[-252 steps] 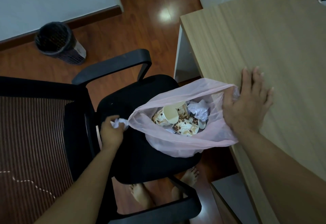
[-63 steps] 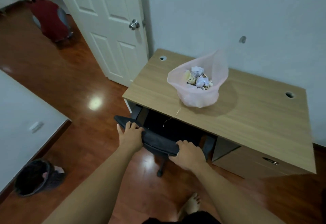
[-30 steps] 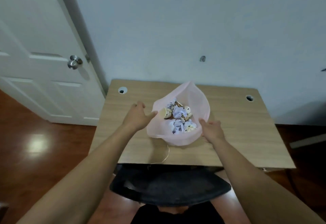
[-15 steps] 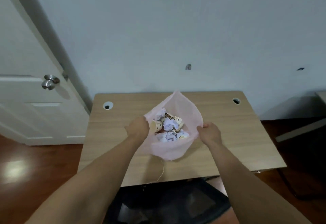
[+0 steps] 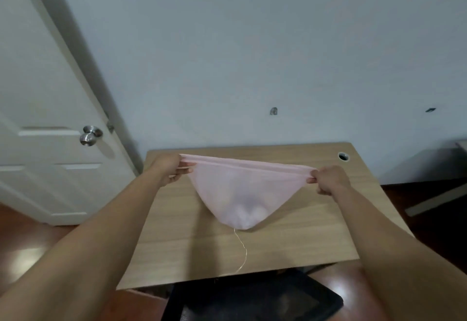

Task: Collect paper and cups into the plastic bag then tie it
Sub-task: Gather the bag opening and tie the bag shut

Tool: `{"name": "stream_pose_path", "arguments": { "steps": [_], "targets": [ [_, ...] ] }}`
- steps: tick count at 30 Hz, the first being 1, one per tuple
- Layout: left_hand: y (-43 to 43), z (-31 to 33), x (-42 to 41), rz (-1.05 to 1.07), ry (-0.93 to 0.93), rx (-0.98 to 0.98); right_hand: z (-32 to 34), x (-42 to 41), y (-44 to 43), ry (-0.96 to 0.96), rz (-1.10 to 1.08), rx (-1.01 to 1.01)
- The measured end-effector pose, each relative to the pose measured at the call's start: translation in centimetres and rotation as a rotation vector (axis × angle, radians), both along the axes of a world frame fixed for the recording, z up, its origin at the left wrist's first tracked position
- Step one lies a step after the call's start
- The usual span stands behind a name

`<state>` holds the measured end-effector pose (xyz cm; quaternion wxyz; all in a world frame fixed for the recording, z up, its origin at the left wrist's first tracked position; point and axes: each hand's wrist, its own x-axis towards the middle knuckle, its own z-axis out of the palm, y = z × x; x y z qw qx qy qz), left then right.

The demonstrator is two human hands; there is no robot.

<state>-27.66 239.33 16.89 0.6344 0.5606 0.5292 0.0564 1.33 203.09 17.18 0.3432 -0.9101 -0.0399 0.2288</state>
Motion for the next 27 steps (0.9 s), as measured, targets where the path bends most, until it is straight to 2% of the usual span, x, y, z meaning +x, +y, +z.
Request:
{"name": "stream_pose_path", "arguments": {
  "steps": [4,8,12,14,17,19,22,27],
  "targets": [
    [-0.3,1.4,-1.6,-0.072,-0.166,-0.13,0.9,-1.3,1.0,0.125,-0.036,0.127],
    [0.7,1.3,-3.2,-0.125,-0.304,-0.235,2.6,-2.9,1.7,0.283,-0.086,0.395],
    [1.6,1.5,-4.8,-0.136,-0.429,-0.322,3.0,-3.0,1.5,0.361,-0.051,0.566],
    [1.5,1.7,-5.5,-0.171,-0.481,-0.297,3.4,-3.0,1.0,0.389,0.054,0.616],
    [1.3,0.8,-6.5,-0.231,-0.557,-0.248,3.5,-3.2,0.9,0.339,0.224,0.616],
    [1.3,0.0,-6.9,-0.268,-0.587,-0.251,3.4,-3.5,1.4,0.299,0.255,0.6],
    [1.0,-0.7,-7.3,-0.282,-0.556,-0.199,3.2,-3.7,2.2,0.176,0.208,0.574],
    [0.5,-0.1,-7.7,-0.166,-0.473,-0.089,3.3,-3.1,2.3,0.023,0.051,0.557]
  ]
}}
